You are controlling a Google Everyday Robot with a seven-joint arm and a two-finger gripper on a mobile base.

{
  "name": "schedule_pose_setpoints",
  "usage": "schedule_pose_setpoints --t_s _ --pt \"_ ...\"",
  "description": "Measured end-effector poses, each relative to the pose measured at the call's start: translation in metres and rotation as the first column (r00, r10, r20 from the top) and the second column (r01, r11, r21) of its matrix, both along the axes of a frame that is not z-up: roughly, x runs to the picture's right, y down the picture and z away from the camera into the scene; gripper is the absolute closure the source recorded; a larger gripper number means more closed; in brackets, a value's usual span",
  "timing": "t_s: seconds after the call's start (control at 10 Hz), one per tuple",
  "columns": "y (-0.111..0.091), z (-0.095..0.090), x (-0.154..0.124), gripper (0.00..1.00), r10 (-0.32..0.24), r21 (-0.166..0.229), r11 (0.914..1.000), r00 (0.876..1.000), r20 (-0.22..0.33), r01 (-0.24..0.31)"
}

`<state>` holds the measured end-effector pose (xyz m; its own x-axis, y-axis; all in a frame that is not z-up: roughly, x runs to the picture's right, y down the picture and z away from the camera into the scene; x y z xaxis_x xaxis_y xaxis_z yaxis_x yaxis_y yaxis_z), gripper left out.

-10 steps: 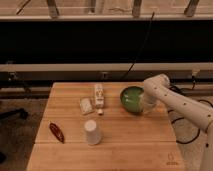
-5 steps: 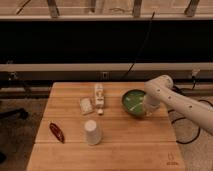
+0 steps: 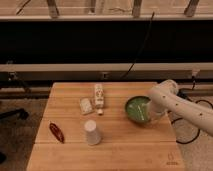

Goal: Drag the ceramic bowl in a circle

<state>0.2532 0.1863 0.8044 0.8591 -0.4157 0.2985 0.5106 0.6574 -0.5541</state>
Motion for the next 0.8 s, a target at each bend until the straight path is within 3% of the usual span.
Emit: schedule_pose_setpoints --t_s 0.3,0.5,0.7,0.8 --pt "0.009 -0.002 -0.053 1.0 -0.062 -0.021 0.9977 0.993 0.098 0.064" --pt "0.009 0.008 -0.089 1.0 -0.111 -0.026 0.9928 0.979 0.169 0.117" --pt "-0.008 0.029 -0.118 1.0 -0.151 -0.012 0.9874 0.963 0.222 0.158" --pt "-0.018 0.038 -0.12 1.0 -0.16 -0.006 0.9862 0.961 0.226 0.166"
